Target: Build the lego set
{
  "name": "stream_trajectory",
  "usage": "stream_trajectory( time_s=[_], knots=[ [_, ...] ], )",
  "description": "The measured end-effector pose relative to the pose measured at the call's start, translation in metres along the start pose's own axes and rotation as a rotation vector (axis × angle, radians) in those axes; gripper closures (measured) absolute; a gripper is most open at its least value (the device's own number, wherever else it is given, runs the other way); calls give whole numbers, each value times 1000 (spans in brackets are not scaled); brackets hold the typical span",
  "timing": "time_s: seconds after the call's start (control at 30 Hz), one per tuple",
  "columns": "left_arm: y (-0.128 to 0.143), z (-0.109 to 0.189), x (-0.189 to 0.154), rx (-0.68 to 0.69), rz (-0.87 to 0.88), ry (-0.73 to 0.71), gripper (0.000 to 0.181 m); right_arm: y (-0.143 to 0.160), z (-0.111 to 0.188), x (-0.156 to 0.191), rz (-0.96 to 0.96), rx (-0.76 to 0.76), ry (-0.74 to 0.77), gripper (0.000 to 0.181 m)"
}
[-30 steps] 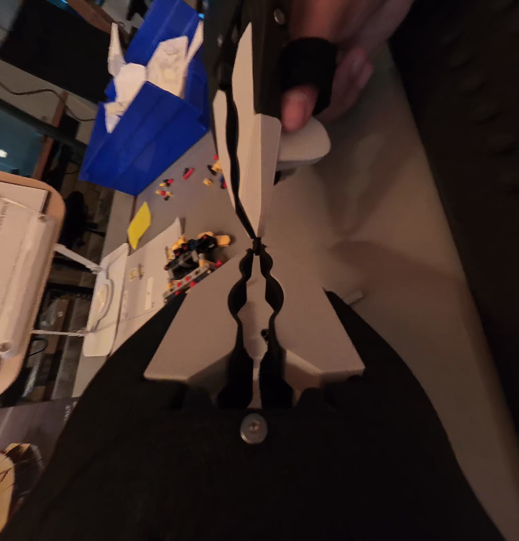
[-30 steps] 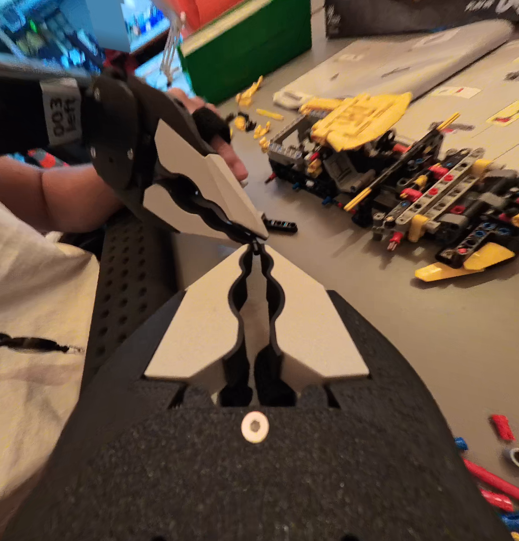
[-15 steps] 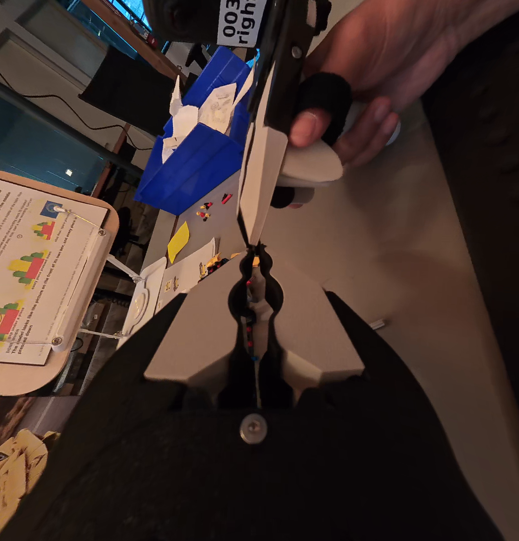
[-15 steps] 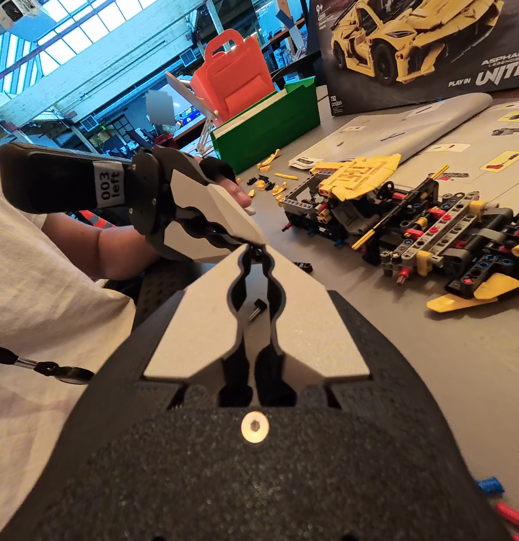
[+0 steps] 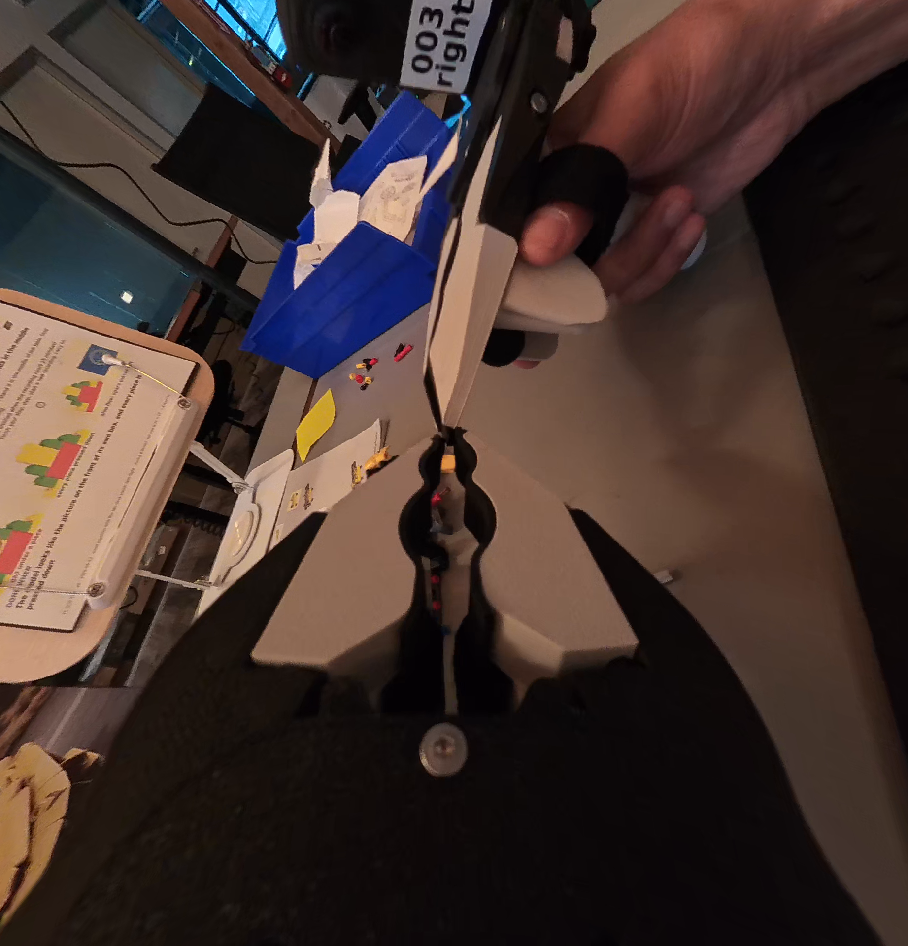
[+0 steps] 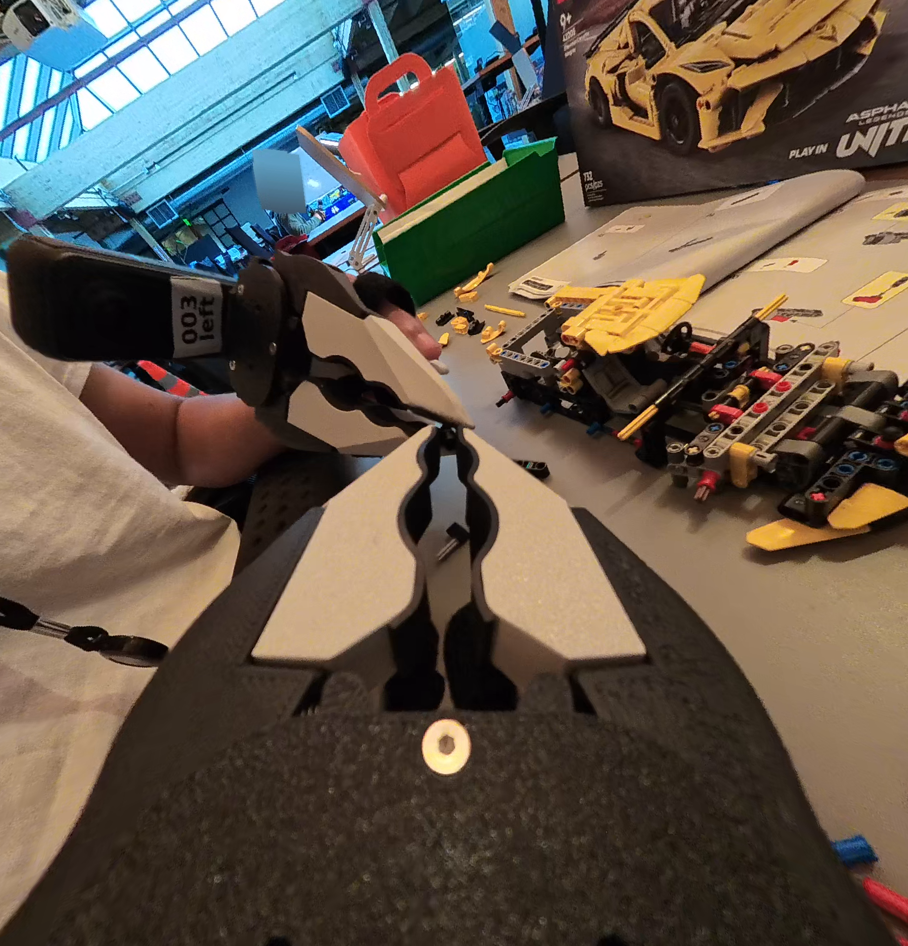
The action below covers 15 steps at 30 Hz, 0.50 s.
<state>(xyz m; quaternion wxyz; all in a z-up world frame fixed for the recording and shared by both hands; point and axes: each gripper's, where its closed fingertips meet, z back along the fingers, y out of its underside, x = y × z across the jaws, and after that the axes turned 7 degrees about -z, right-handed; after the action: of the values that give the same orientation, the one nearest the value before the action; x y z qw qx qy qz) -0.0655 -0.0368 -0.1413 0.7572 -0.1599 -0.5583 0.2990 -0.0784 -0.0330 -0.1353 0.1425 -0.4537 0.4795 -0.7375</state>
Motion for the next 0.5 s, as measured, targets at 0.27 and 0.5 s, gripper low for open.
stream_trajectory(
  time_s=[0.27, 0.5],
  knots=[
    [58, 46, -54, 136, 606, 424, 150, 18, 5, -17, 191, 119, 167, 177],
    [66, 39, -83, 228, 581, 480, 150, 47, -22, 2, 451, 279, 185, 177]
  ],
)
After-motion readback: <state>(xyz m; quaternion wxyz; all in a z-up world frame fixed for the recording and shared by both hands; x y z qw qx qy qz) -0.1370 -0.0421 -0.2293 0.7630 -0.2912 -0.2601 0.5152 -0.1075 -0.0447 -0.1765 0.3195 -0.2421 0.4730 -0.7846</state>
